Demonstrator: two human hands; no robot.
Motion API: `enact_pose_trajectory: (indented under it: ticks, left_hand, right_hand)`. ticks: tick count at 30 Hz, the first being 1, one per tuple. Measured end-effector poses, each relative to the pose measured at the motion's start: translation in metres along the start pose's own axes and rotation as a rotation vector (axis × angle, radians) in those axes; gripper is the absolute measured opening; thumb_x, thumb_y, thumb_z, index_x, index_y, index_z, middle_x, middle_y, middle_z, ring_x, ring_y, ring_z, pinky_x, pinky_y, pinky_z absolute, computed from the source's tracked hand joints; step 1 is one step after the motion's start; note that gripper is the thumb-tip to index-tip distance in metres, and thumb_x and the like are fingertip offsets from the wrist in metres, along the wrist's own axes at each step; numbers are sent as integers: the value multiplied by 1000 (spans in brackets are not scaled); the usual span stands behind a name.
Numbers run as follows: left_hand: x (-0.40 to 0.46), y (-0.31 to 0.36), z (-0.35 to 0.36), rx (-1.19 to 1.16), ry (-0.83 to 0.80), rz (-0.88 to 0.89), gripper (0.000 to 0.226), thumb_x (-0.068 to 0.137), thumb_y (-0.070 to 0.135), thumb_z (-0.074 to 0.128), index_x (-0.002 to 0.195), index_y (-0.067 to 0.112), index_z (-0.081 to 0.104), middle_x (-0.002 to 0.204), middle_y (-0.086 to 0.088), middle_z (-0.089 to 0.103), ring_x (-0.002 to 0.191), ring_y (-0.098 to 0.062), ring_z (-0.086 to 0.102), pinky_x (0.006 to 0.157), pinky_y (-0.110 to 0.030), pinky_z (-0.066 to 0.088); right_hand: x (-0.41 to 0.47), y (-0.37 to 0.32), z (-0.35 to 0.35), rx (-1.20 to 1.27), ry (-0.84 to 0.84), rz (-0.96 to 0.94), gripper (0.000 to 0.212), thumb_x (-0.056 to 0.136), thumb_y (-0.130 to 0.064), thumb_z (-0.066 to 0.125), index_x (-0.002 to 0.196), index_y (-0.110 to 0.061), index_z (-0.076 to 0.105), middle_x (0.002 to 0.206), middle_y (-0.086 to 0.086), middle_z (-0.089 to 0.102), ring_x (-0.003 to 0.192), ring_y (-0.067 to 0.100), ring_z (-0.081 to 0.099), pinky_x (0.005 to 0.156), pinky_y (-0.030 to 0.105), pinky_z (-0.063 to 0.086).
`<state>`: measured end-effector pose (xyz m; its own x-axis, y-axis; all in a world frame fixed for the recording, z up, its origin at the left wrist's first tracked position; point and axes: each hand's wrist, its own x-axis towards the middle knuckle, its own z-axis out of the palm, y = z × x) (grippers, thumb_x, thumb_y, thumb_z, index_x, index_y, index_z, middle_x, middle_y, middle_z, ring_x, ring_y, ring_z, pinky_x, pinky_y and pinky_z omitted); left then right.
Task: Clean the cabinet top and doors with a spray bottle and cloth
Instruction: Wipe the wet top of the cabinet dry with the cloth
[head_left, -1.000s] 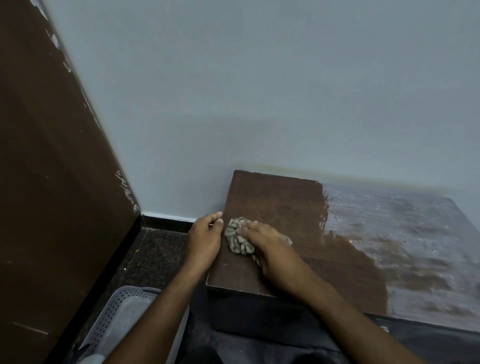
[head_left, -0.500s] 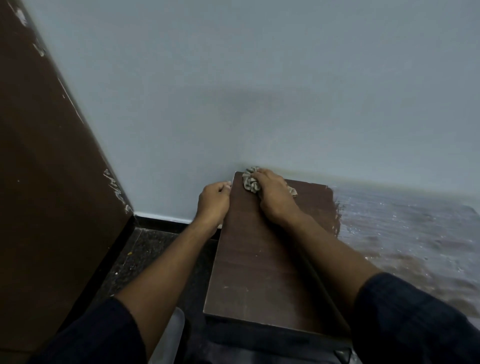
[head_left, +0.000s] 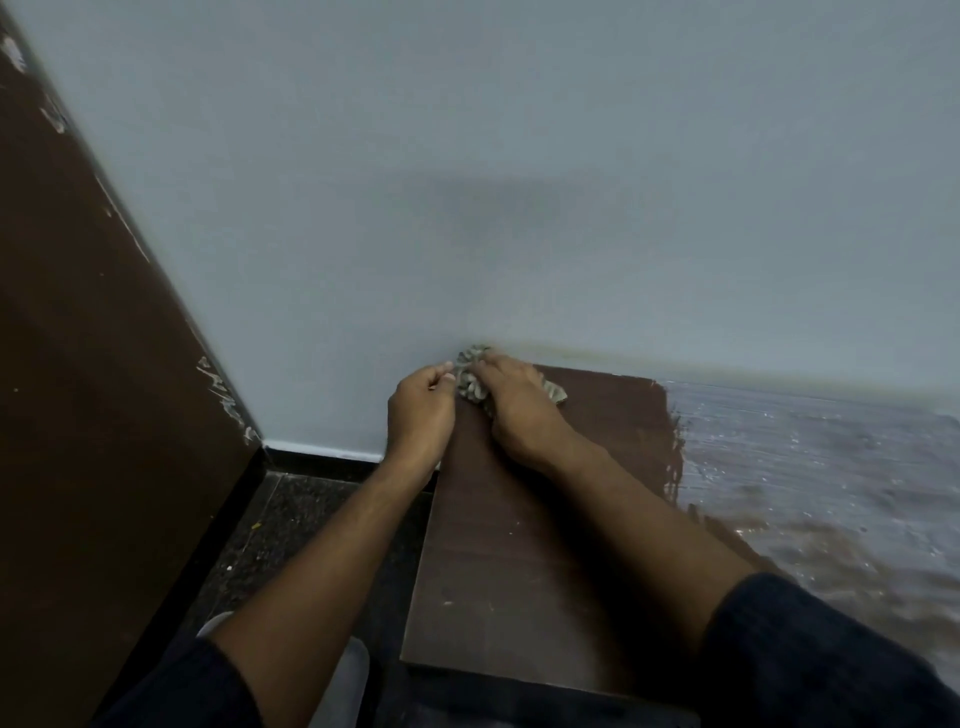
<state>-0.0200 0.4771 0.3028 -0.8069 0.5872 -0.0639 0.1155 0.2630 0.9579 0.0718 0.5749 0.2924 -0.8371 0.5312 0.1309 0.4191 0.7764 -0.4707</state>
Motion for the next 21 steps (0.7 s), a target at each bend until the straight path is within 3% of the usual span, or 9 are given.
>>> enact_pose_trajectory:
  ticks: [2,5,9,12,16,21]
  left_hand:
    - [-3,5,4,52,17,43,32,93,16,51,122,16,67,123,0,66,108,-11,60,99,-27,46]
    - [-7,11,12,154,46,174,34,91,10,51,120,19,66,125,0,57,109,-13,58,97,-20,42]
    - [-17,22,31,281,-133,357,31,91,8,55,115,22,69,111,5,57,93,-6,56,80,3,32]
    - [-25,28,44,381,-276,440,30,91,14,58,118,23,68,110,9,59,94,-3,55,79,-2,34]
    - [-31,31,51,428,-318,442,31,93,18,57,122,26,65,112,9,57,92,-2,52,77,-7,33]
    - [-30,29,48,416,-300,430,32,94,19,57,125,26,63,114,12,56,86,8,50,69,1,34]
  right_hand:
    - [-29,-1,-1,52,-50,-70,61,90,-25,40,150,-16,40,157,11,34,143,31,28,121,40,18]
    - [-81,1,-1,29,-82,-144,59,92,-15,48,151,-18,38,158,6,32,145,27,26,122,41,20]
    - [-105,30,-23,-10,-24,-118,52,100,-18,50,150,-22,38,158,2,34,145,21,29,121,36,23]
    - [-88,63,-45,-42,36,4,53,100,-23,51,152,-21,37,159,5,34,146,22,29,121,31,19]
    - [-65,90,-61,-38,108,156,53,99,-12,51,151,-14,39,159,10,33,147,27,29,122,34,21]
    - [-101,77,-54,-46,46,49,53,100,-16,50,151,-22,39,160,2,32,148,20,27,122,31,20]
